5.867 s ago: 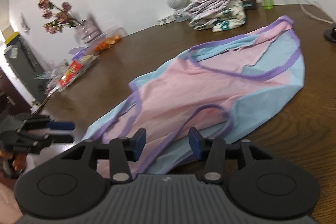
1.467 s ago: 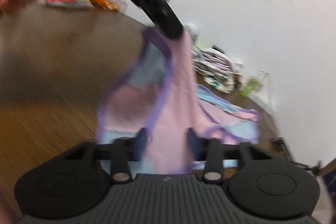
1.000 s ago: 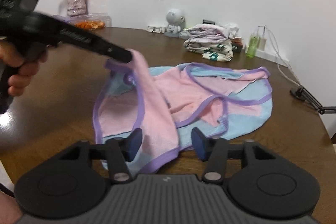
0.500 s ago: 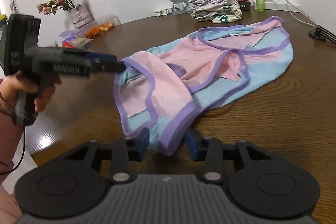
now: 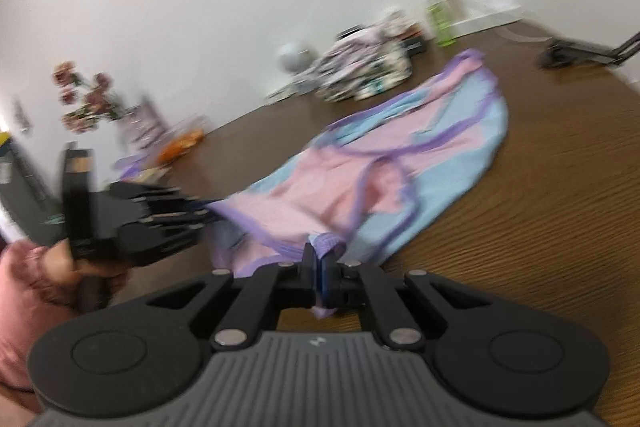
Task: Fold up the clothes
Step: 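Lift the garment high with both grippers, stretching the hem between them, then hold the garment raised with both grippers, letting it hang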
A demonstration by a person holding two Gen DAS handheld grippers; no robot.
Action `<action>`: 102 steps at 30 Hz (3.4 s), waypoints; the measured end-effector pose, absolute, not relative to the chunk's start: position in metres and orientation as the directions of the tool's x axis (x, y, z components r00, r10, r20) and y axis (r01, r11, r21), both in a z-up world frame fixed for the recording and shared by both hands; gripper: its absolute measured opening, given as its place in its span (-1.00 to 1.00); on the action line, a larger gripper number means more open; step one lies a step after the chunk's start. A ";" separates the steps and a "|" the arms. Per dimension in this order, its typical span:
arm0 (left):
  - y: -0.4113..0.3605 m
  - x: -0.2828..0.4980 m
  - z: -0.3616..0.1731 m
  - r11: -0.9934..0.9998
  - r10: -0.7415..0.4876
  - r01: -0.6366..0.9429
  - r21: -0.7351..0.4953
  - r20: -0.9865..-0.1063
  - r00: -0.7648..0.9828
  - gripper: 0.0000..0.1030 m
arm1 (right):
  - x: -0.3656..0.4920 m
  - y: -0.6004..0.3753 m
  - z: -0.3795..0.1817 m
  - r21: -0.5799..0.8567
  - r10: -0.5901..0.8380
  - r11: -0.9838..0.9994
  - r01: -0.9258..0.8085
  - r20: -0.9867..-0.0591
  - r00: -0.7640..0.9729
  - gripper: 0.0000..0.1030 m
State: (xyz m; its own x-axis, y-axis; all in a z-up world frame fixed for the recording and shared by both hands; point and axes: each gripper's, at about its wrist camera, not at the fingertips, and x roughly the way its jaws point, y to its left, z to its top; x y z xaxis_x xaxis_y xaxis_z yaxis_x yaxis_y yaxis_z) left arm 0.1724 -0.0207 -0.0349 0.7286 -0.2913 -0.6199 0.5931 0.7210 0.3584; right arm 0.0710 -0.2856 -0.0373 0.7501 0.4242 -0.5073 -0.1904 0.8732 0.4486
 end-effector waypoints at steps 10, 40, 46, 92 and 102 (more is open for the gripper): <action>-0.058 0.112 0.023 0.703 -0.449 0.603 0.377 -0.422 0.788 -0.98 | 0.046 -0.260 -0.018 0.201 0.190 0.975 -0.099 -0.505 0.842 -0.10; -0.012 0.017 0.029 0.792 -0.427 0.531 0.303 -0.348 0.835 -0.97 | -0.017 -0.228 0.009 -0.180 0.047 0.964 -0.197 -0.612 0.790 -0.85; -0.006 0.016 0.128 0.830 -0.422 0.444 0.337 -0.140 0.896 -0.97 | 0.007 -0.247 0.134 -0.231 0.115 0.945 -0.232 -0.431 0.895 -0.87; -0.003 0.077 0.369 0.963 -0.004 -0.001 0.270 0.016 1.000 -0.97 | 0.143 -0.191 0.385 -0.305 0.248 0.916 -0.262 -0.084 0.965 -0.90; -0.019 0.108 0.358 0.965 0.024 -0.026 0.260 0.010 1.000 -0.97 | 0.182 -0.199 0.367 -0.306 0.272 0.907 -0.289 -0.098 0.957 -0.90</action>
